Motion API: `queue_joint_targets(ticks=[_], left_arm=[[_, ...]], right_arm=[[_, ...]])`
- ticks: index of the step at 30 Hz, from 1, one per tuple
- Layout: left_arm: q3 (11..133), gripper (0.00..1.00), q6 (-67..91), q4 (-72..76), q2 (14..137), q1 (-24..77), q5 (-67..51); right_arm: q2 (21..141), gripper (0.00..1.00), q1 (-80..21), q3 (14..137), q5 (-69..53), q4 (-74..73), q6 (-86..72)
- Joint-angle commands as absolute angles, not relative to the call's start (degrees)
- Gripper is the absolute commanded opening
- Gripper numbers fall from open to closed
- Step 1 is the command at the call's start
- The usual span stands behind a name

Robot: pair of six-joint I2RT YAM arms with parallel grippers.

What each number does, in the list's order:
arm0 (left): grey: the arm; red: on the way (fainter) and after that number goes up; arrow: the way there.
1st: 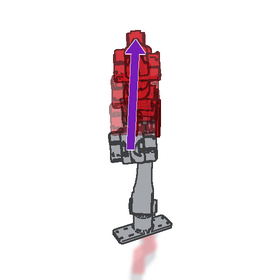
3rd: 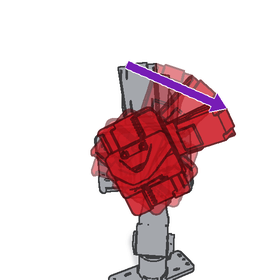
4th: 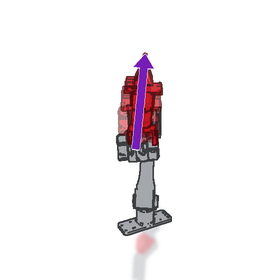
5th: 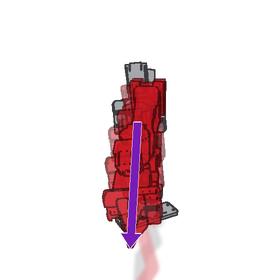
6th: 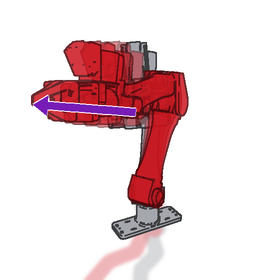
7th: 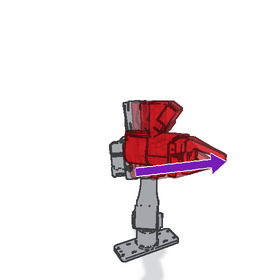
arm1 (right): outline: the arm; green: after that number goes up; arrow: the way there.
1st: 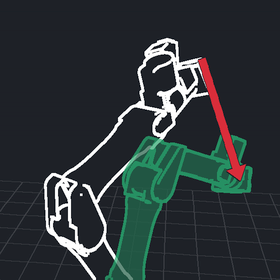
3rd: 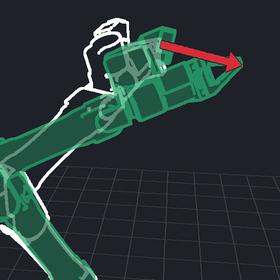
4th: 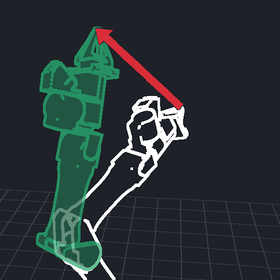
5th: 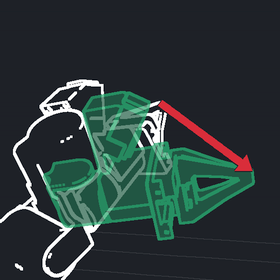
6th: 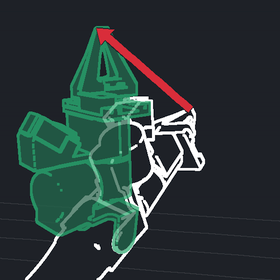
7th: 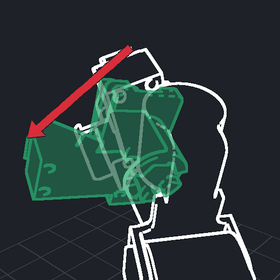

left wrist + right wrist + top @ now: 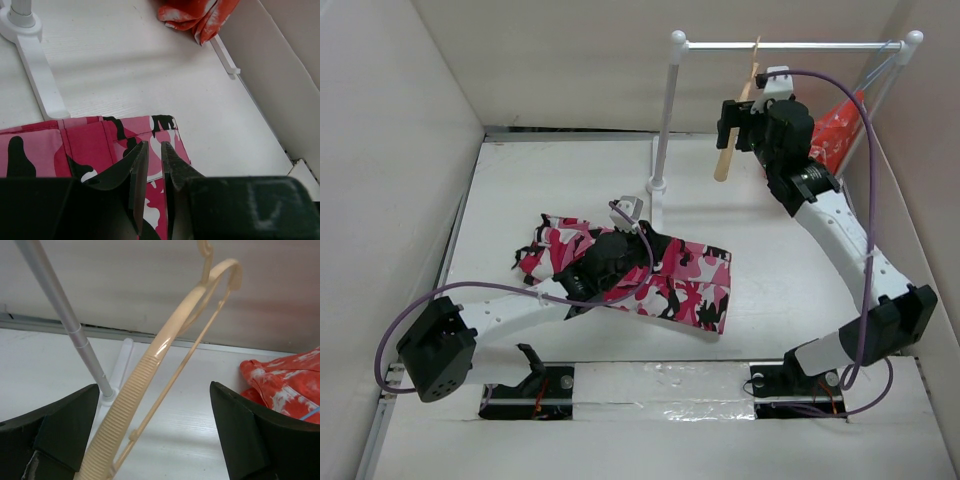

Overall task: Place the trousers on the hanger
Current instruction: Pick up the hanger from the clothesline.

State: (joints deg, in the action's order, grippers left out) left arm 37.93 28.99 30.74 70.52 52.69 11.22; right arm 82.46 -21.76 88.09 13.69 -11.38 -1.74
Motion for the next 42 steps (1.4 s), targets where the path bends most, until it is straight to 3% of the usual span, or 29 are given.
queue_joint_targets(ticks=[1, 6, 11, 15, 19, 25, 30, 32, 35, 38, 39, 42], left_arm=[[37.4, 0.14, 29.0, 33.2, 70.0, 52.4, 9.5], [37.1, 0.15, 29.2, 33.7, 70.0, 52.4, 9.6], [37.3, 0.15, 29.2, 33.8, 70.5, 52.4, 9.1], [37.1, 0.15, 29.1, 33.6, 70.1, 52.4, 9.7], [37.0, 0.15, 29.1, 33.6, 69.9, 52.4, 9.7], [37.0, 0.15, 29.0, 33.6, 69.5, 52.4, 9.7], [37.0, 0.15, 29.2, 33.8, 69.8, 52.4, 9.1], [37.0, 0.15, 29.4, 34.0, 70.0, 52.4, 8.7], [37.1, 0.15, 29.4, 34.3, 70.5, 52.4, 8.4], [37.1, 0.15, 29.5, 34.3, 70.7, 52.4, 8.3], [37.1, 0.15, 29.4, 34.3, 70.8, 52.4, 8.3], [36.9, 0.15, 29.4, 34.1, 70.1, 52.4, 8.9]], right_arm=[[82.5, 0.92, -21.5, 90.8, 16.3, -11.4, -1.3], [79.5, 0.63, -20.8, 85.1, 16.3, -7.7, -2.7], [79.5, 0.56, -16.2, 84.1, 9.9, -7.8, -4.0], [80.2, 0.71, -14.7, 83.8, 7.1, -7.6, -4.5], [81.2, 0.77, -14.2, 85.5, 4.0, -8.3, -4.7], [76.1, 0.7, -14.7, 81.3, 7.5, -5.9, -5.3], [65.2, 0.62, -15.7, 75.9, 13.1, -4.2, -5.9], [63.5, 0.63, -16.3, 75.6, 12.3, -4.0, -5.8], [65.6, 0.75, -17.8, 80.7, 8.6, -7.7, -5.0], [70.4, 0.9, -21.8, 84.8, 12.4, -9.2, -3.3], [71.4, 1.0, -23.1, 85.2, 13.8, -8.9, -2.9], [75.3, 1.0, -23.1, 87.7, 17.7, -8.3, -2.8]])
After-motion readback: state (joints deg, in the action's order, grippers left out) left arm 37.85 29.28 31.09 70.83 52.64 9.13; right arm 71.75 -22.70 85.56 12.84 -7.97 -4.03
